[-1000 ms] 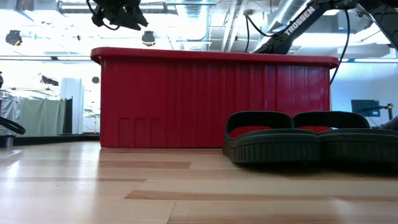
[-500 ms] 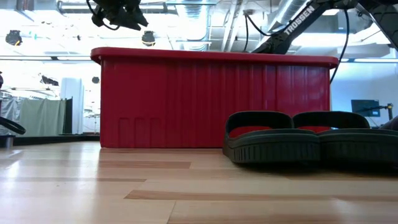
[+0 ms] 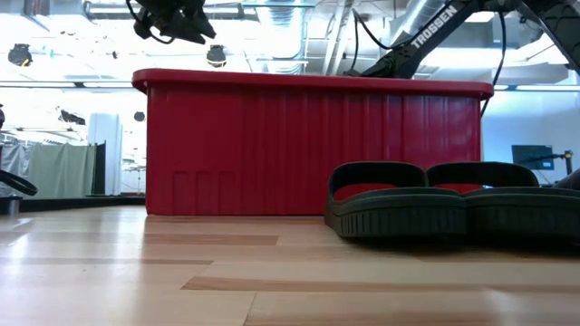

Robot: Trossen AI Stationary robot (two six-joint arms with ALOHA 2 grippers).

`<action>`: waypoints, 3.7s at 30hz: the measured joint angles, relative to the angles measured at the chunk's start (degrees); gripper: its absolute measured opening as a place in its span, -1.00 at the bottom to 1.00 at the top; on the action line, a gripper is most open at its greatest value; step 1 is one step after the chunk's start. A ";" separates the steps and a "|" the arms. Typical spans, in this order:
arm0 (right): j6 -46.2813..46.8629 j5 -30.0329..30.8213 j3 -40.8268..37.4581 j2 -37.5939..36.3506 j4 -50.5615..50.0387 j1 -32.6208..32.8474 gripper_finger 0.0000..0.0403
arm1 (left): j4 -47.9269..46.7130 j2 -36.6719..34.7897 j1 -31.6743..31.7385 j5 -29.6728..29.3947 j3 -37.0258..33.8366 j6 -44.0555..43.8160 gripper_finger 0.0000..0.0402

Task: Pick and place slides into bin
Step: Put the black slipper into the red container

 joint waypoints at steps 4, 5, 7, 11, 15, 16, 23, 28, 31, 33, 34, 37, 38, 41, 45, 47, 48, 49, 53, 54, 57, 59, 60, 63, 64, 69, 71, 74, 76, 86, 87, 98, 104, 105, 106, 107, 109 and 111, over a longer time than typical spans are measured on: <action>1.72 0.06 0.00 0.01 0.02 0.24 -0.23 | -0.02 0.00 -0.02 1.17 0.00 0.00 -0.30; 2.05 0.09 0.00 0.01 0.02 0.24 -0.23 | -0.02 0.00 -0.02 1.23 0.00 0.00 -0.30; 3.35 0.13 0.01 0.00 -0.02 0.28 -0.23 | -0.02 0.01 -0.02 1.61 0.00 0.00 -0.30; 7.26 0.12 2.86 -0.05 -3.73 0.54 -0.23 | -0.02 0.00 -0.02 1.65 0.00 0.04 -0.30; 7.90 0.07 8.99 -0.22 -12.28 1.33 -0.23 | 0.65 0.00 -0.02 1.67 0.00 0.07 -0.30; 7.88 0.07 10.65 -0.24 -14.43 1.60 -0.23 | 1.06 0.00 -0.02 1.70 0.00 0.09 -0.30; 7.62 0.09 22.01 -0.26 -31.62 3.70 -0.23 | 2.10 0.00 -0.02 5.15 0.02 -0.64 -0.30; 9.18 0.04 27.73 -0.95 -42.45 5.35 -0.23 | 2.10 0.00 -0.02 7.83 0.02 -2.34 -0.30; 11.09 0.02 28.00 -3.49 -44.18 6.47 -0.23 | 2.10 0.00 -0.02 9.12 0.02 -3.43 -0.30; 12.68 0.03 28.04 -5.01 -45.10 7.25 -0.23 | 2.10 0.00 -0.02 10.29 0.02 -4.10 -0.30; 13.56 0.02 28.04 -5.69 -45.70 7.65 -0.23 | 2.06 0.02 -0.02 10.98 0.02 -4.58 -0.30; 15.99 0.00 28.04 -8.26 -46.99 9.10 -0.23 | 2.02 0.02 -0.02 14.06 0.02 -6.07 -0.30; 16.75 -0.02 28.04 -9.23 -47.48 9.61 -0.23 | 1.95 0.02 -0.02 15.60 0.02 -6.48 -0.30; 18.37 -0.07 28.02 -12.02 -49.14 11.28 -0.23 | 1.46 0.02 -0.02 20.86 0.02 -7.00 -0.30; 19.59 -0.18 28.02 -16.27 -50.41 13.99 -0.23 | 0.70 0.04 -0.06 27.93 0.02 -7.36 -0.30; 20.51 -0.59 28.02 -18.49 -51.18 15.34 -0.23 | 0.71 0.04 -0.04 30.69 0.02 -7.37 -0.30; 21.18 -0.98 28.02 -19.62 -51.64 15.95 -0.23 | 0.74 0.04 -0.04 31.82 0.02 -7.39 -0.30; 21.91 -1.41 27.98 -20.81 -52.01 16.55 -0.23 | 0.72 0.04 -0.04 32.80 0.02 -7.38 -0.30; 27.00 -1.62 27.98 -25.89 -53.66 19.56 -0.23 | 0.70 0.04 -0.62 34.18 0.02 -5.84 -0.30; 28.70 -1.62 27.98 -27.16 -54.05 20.46 -0.23 | 0.70 0.04 -0.76 34.15 0.02 -4.86 -0.30; 34.41 -1.33 27.53 -30.98 -54.47 23.65 -0.23 | 0.72 0.04 -0.96 34.14 0.02 -1.62 -0.30; 39.21 -0.99 26.80 -33.50 -54.24 26.03 -0.23 | 0.70 0.04 -0.96 34.23 0.02 -0.70 -0.30; 41.92 0.03 26.65 -34.46 -53.98 27.41 -0.23 | 0.70 0.04 -0.96 34.71 0.02 -0.53 -0.30; 49.27 5.18 25.90 -36.74 -53.88 32.53 -0.23 | 0.17 0.04 -1.12 37.89 0.02 1.10 -0.30; 51.62 7.16 25.51 -37.38 -53.90 34.39 -0.23 | -0.07 0.04 -1.37 38.74 0.02 1.75 -0.30; 62.92 17.29 22.16 -39.73 -54.28 44.58 -0.23 | -0.91 0.07 -2.60 39.78 0.02 5.68 -0.30; 66.60 20.90 20.34 -40.28 -54.52 48.56 -0.23 | -0.96 0.07 -2.84 39.81 0.02 6.10 -0.30; 71.91 24.90 17.12 -40.94 -56.56 53.85 -0.23 | -0.98 0.07 -3.33 40.78 0.02 4.97 -0.30; 75.82 27.59 14.79 -40.98 -57.94 57.31 -0.23 | -0.97 0.07 -4.16 41.48 0.02 4.82 -0.30; 93.98 36.64 1.45 -42.66 -60.05 76.23 -0.23 | 6.42 3.56 -7.44 39.96 0.15 -1.31 -0.30; 96.57 37.35 0.11 -42.94 -60.21 78.36 -0.23 | 6.77 4.49 -7.65 40.01 0.10 -2.09 -0.30; 124.37 46.82 -10.37 -44.62 -63.20 99.22 -0.23 | 27.82 20.50 -10.97 45.08 0.07 -3.19 -0.30; 136.07 48.25 -13.36 -44.04 -65.96 106.82 -0.23 | 40.12 30.76 -12.64 46.26 0.88 0.16 -0.30; 138.03 48.44 -13.95 -43.87 -66.58 108.07 -0.23 | 40.33 32.35 -12.84 46.46 1.76 0.30 -0.30; 140.09 48.43 -14.59 -43.83 -67.11 109.17 -0.23 | 40.21 33.89 -13.04 46.99 2.79 0.35 -0.30; 142.21 48.46 -15.29 -43.83 -67.79 110.27 -0.23 | 40.07 35.50 -13.21 47.85 4.03 0.35 -0.30; 146.07 48.39 -16.46 -43.83 -68.48 112.43 -0.23 | 39.47 38.54 -13.65 49.38 7.20 0.50 -0.30; 148.94 48.41 -17.19 -43.83 -68.59 114.38 -0.23 | 38.54 41.48 -14.18 50.43 11.09 0.79 -0.30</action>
